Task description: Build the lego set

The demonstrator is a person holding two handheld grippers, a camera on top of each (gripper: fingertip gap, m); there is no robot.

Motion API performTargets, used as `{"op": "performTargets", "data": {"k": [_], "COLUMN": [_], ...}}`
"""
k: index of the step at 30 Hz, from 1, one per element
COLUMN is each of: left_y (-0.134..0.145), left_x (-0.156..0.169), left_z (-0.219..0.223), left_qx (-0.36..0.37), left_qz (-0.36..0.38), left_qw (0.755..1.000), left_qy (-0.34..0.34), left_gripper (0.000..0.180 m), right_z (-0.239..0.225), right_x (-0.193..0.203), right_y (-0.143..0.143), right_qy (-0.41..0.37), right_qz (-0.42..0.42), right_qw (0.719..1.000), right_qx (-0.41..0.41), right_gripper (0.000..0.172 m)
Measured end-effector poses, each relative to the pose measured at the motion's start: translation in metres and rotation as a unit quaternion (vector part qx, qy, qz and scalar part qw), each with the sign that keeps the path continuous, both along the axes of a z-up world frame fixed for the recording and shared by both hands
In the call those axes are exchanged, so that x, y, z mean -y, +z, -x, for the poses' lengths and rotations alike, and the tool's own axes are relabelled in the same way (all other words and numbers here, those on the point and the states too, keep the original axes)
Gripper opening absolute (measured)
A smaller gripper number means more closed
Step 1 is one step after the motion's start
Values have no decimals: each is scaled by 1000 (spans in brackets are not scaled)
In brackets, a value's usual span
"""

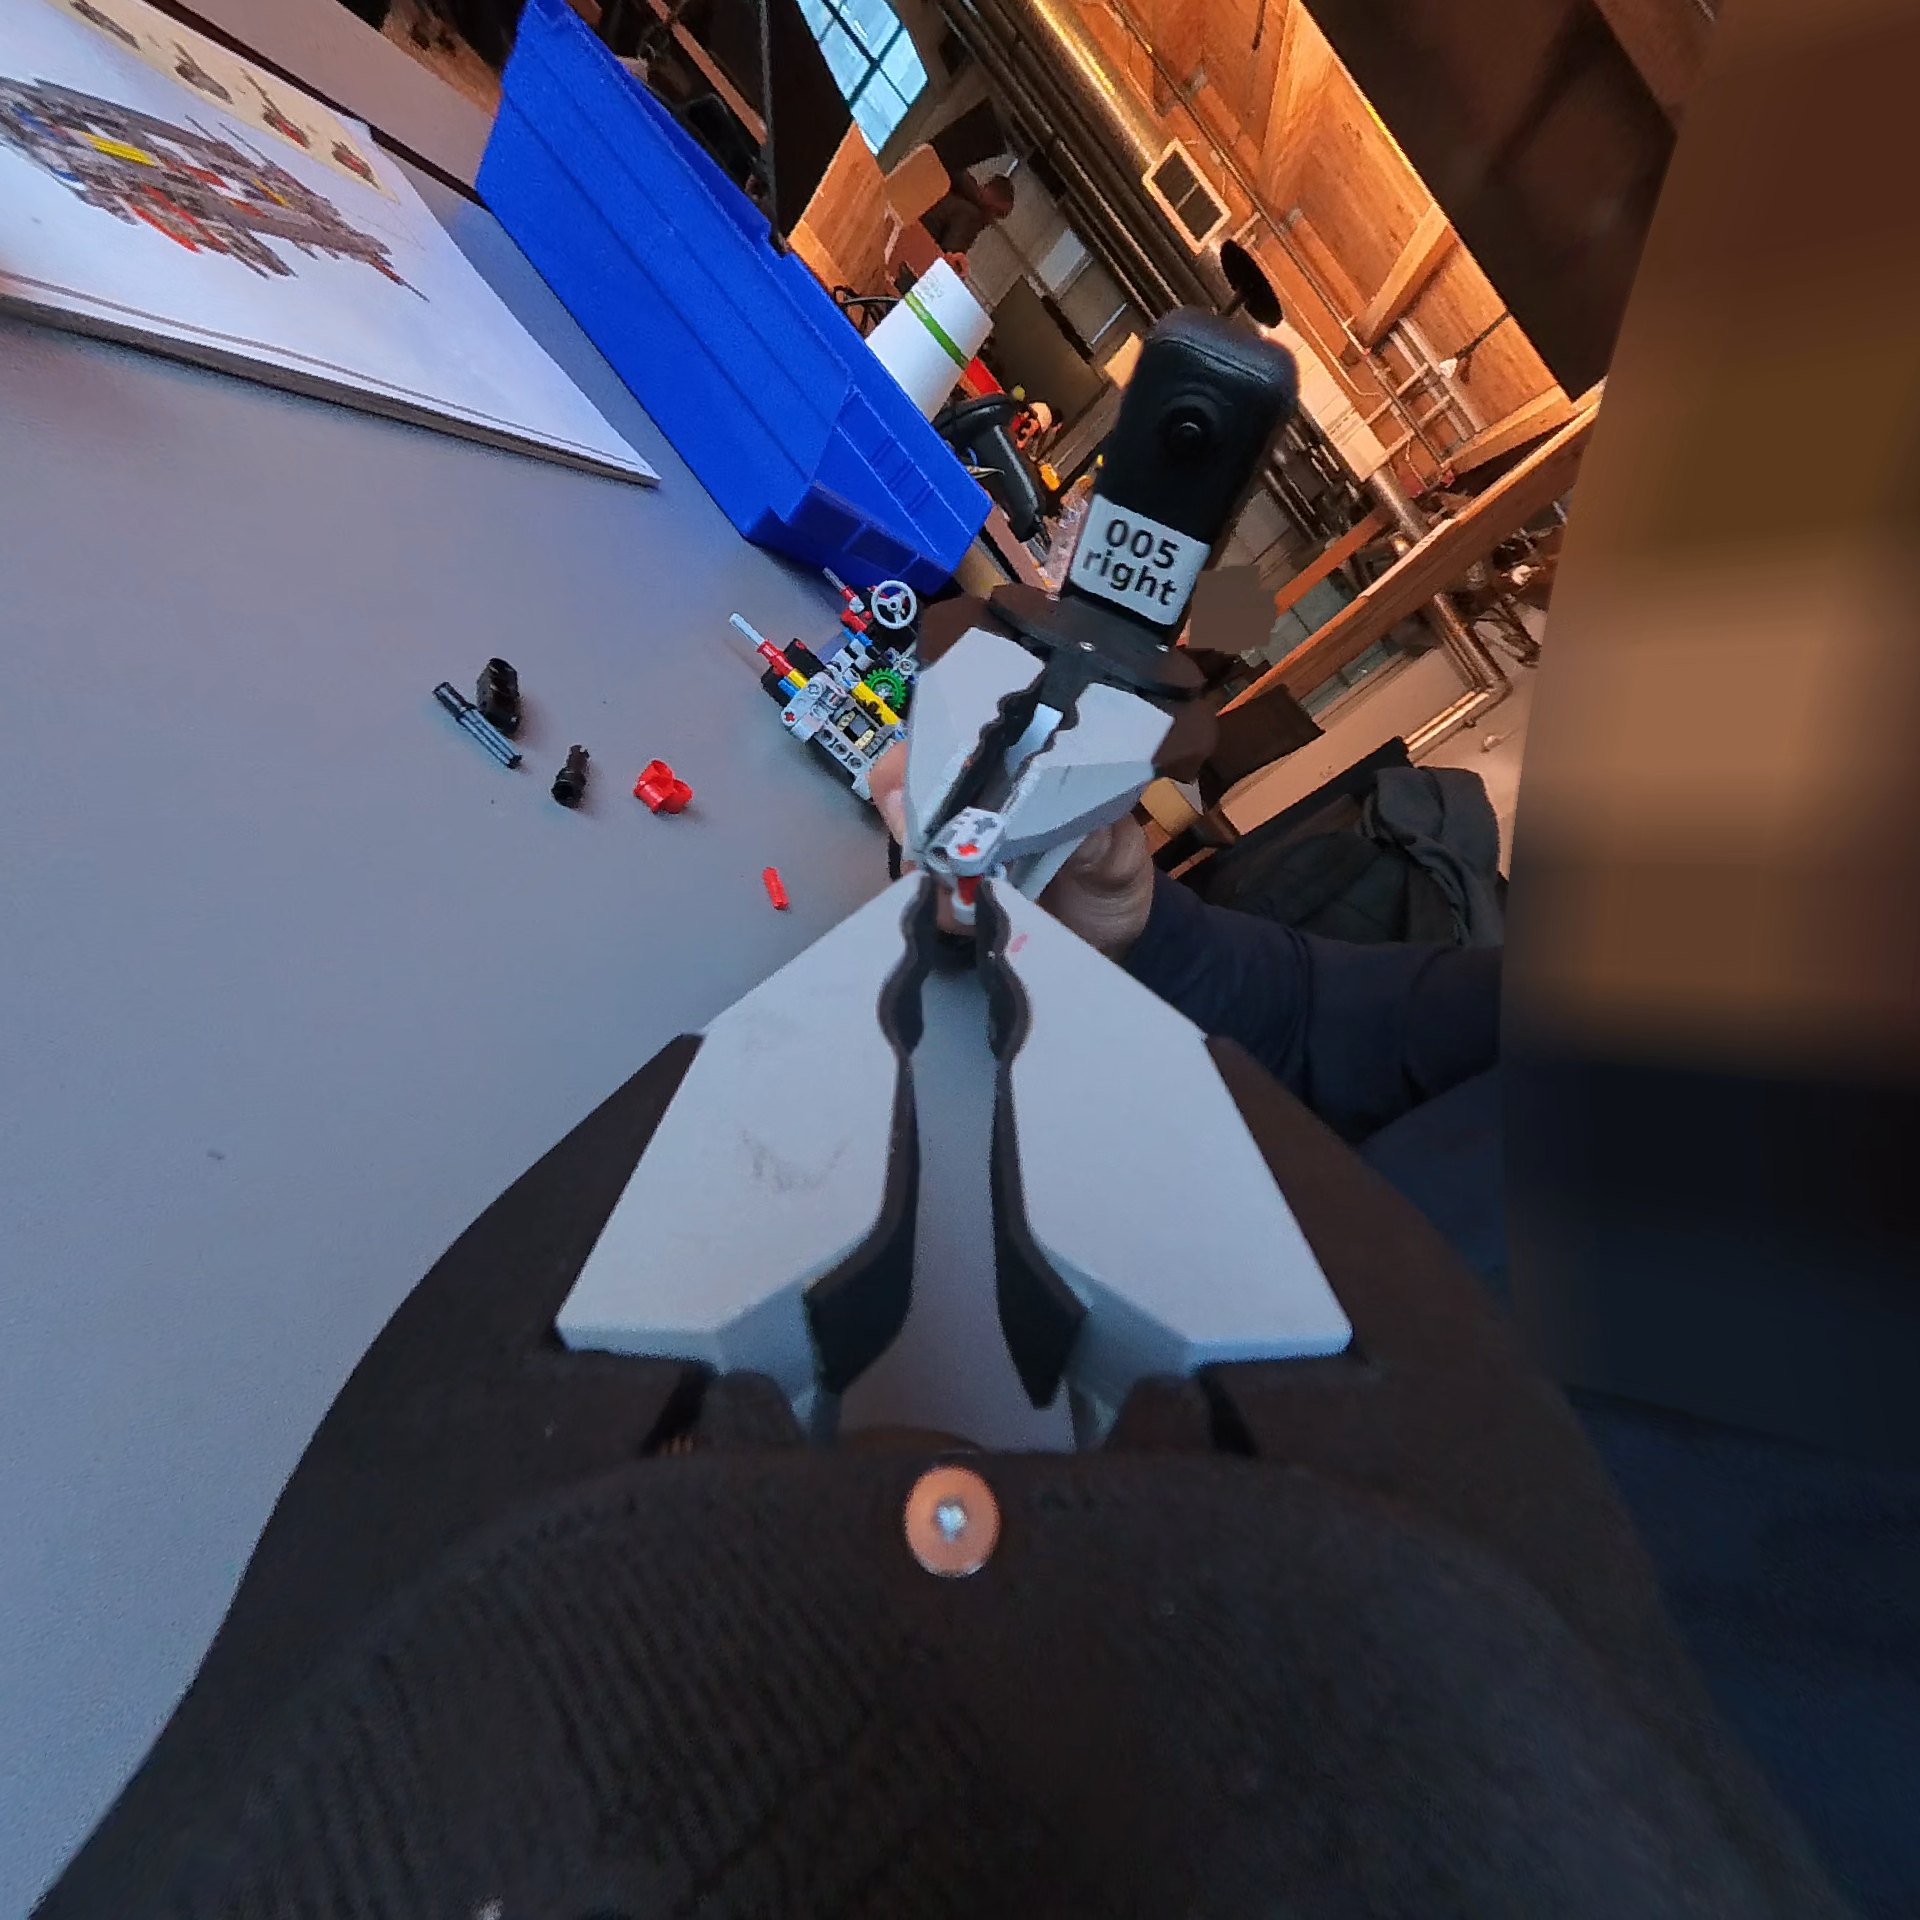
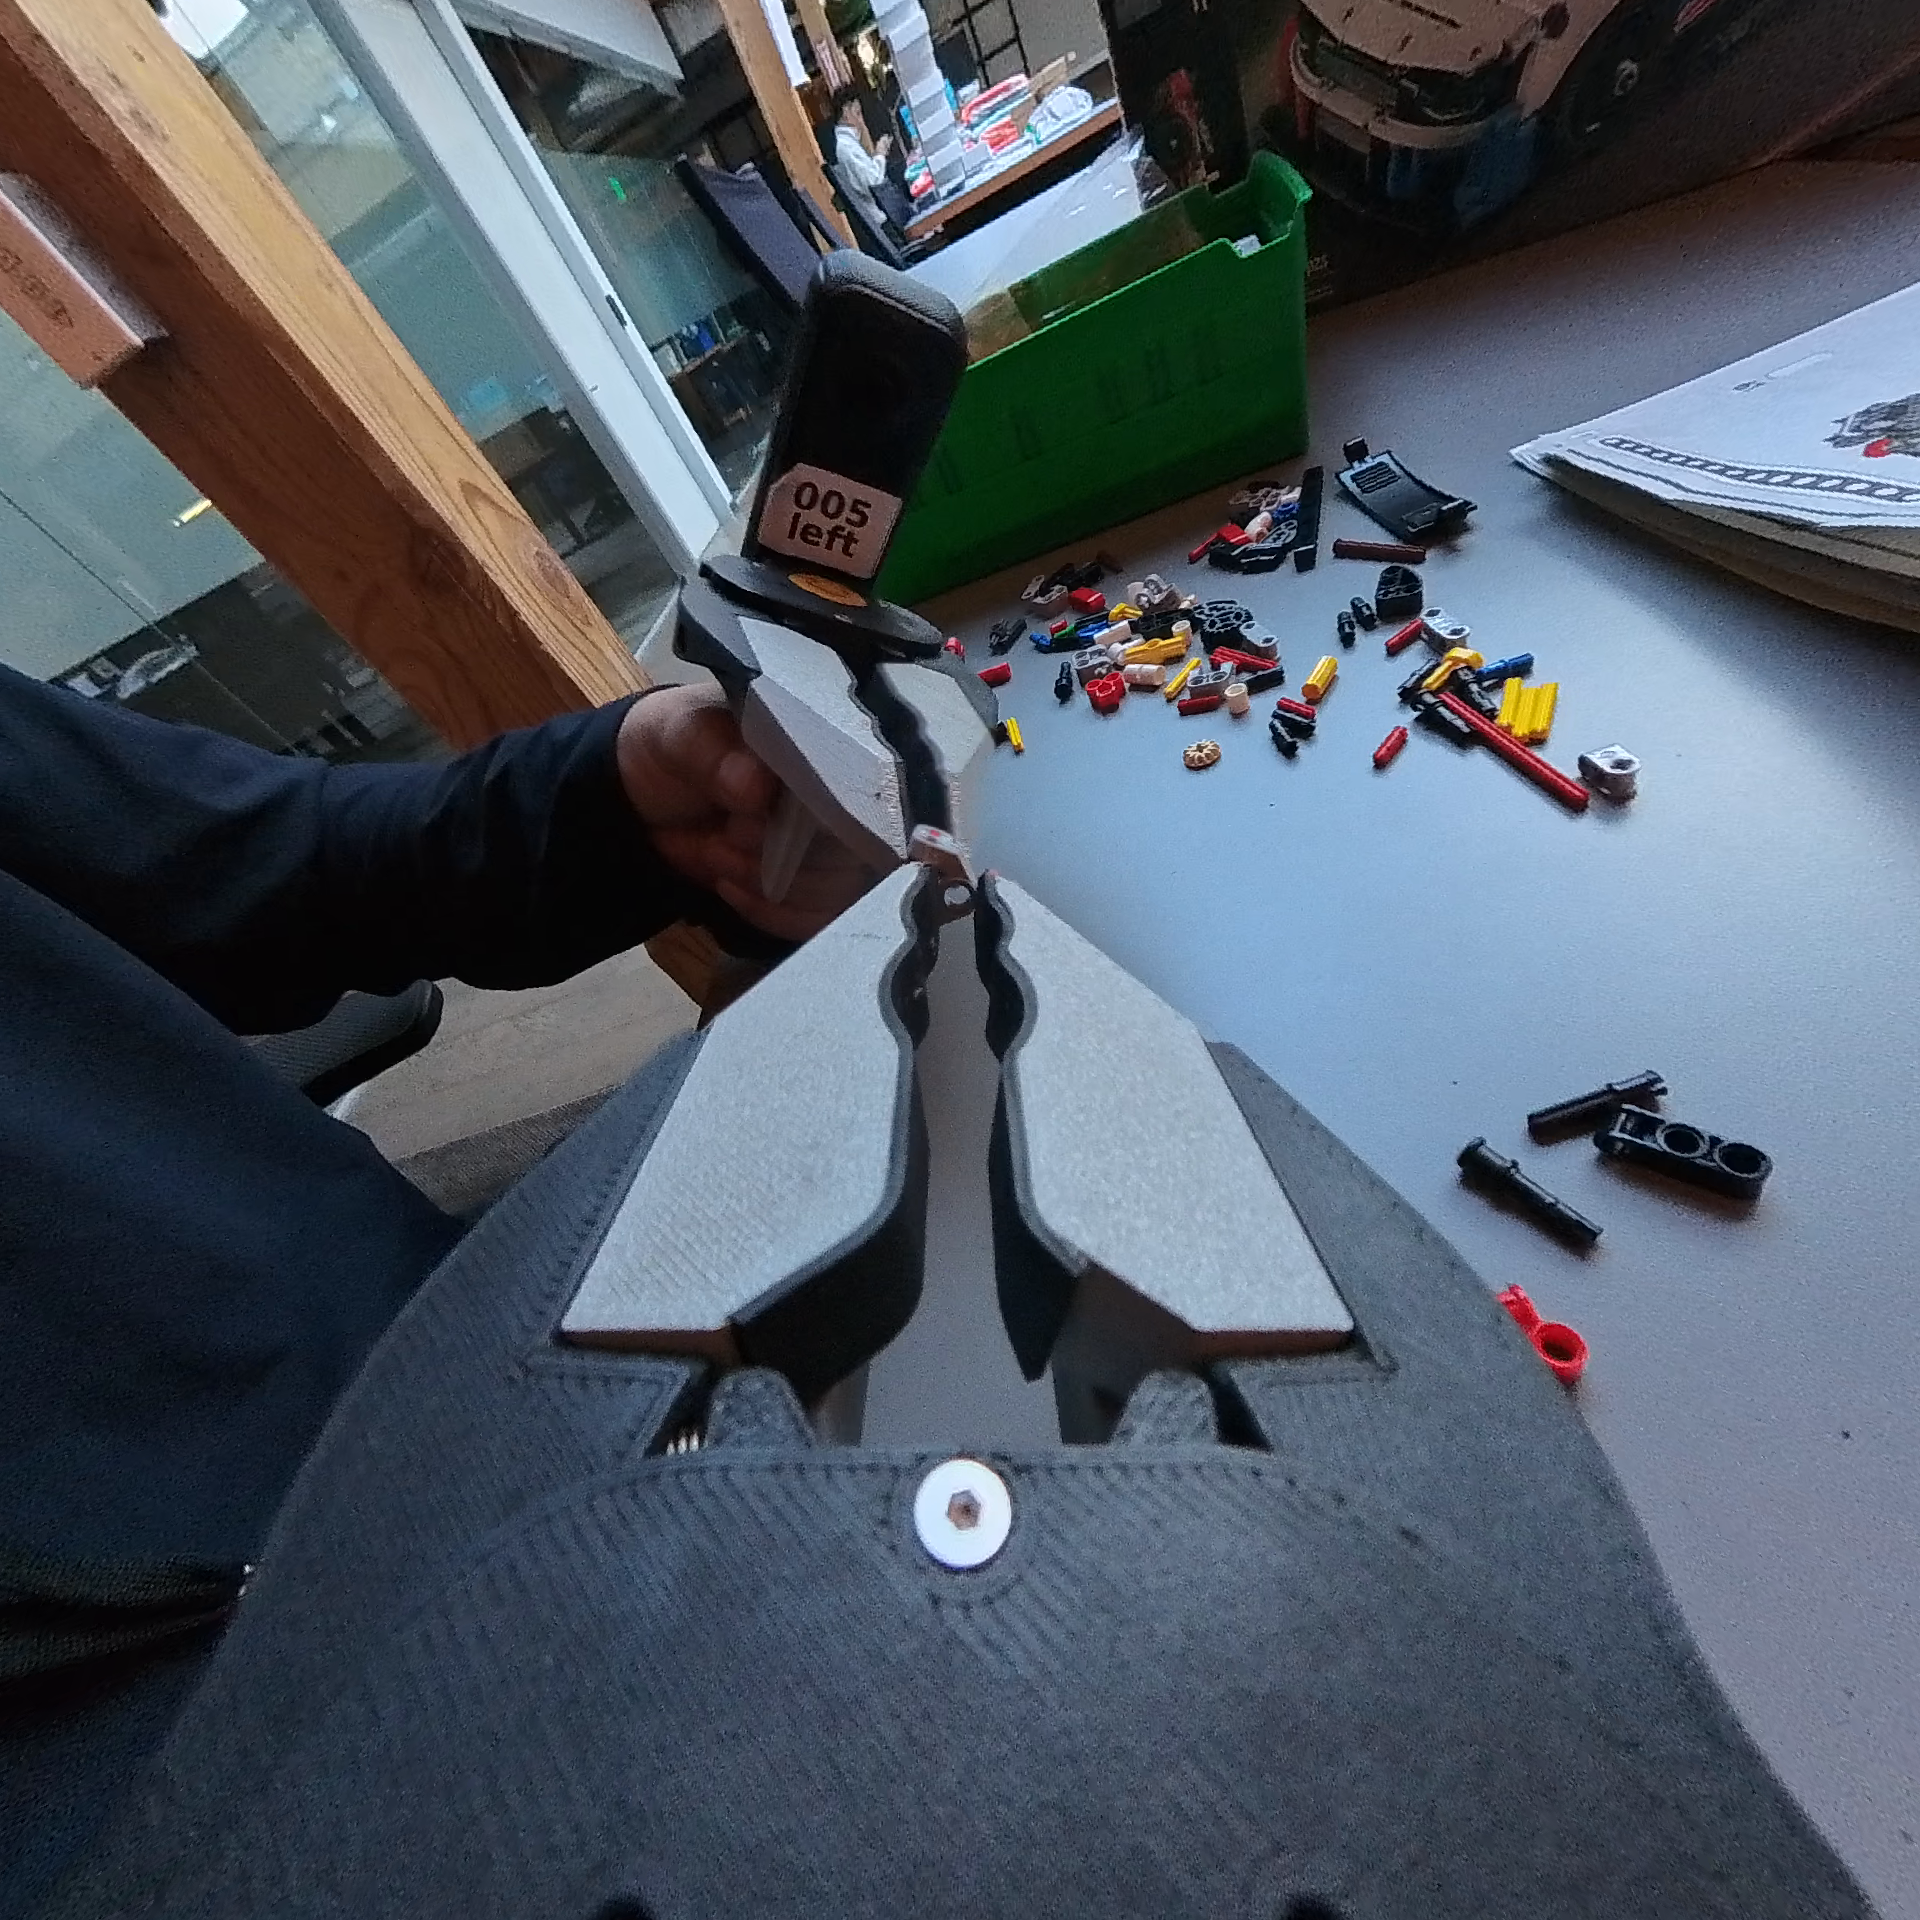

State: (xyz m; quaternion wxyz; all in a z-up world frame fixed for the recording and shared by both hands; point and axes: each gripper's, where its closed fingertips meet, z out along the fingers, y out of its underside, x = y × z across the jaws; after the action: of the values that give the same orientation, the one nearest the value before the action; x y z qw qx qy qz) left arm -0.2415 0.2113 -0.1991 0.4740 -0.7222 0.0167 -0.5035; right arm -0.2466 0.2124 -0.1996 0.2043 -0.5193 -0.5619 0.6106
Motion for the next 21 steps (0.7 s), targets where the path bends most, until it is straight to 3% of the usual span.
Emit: {"op": "performTargets", "data": {"k": [7, 17, 21], "left_y": [4, 7, 6], "left_x": [-6, -16, -19], "left_z": [2, 6, 6], "left_qx": [34, 159, 164], "left_qz": [-1, 10, 11], "left_qw": [999, 982, 979], "left_qy": [33, 102, 119], "left_gripper": [0, 0, 0], "right_z": [3, 4, 4], "right_x": [-6, -16, -19], "right_y": [2, 4, 3], "right_qy": [-31, -64, -68], "right_qz": [-21, -23, -11], "right_qw": [999, 998, 998], "right_qx": [-11, -17, -12], "right_gripper": [4, 4, 3]}}
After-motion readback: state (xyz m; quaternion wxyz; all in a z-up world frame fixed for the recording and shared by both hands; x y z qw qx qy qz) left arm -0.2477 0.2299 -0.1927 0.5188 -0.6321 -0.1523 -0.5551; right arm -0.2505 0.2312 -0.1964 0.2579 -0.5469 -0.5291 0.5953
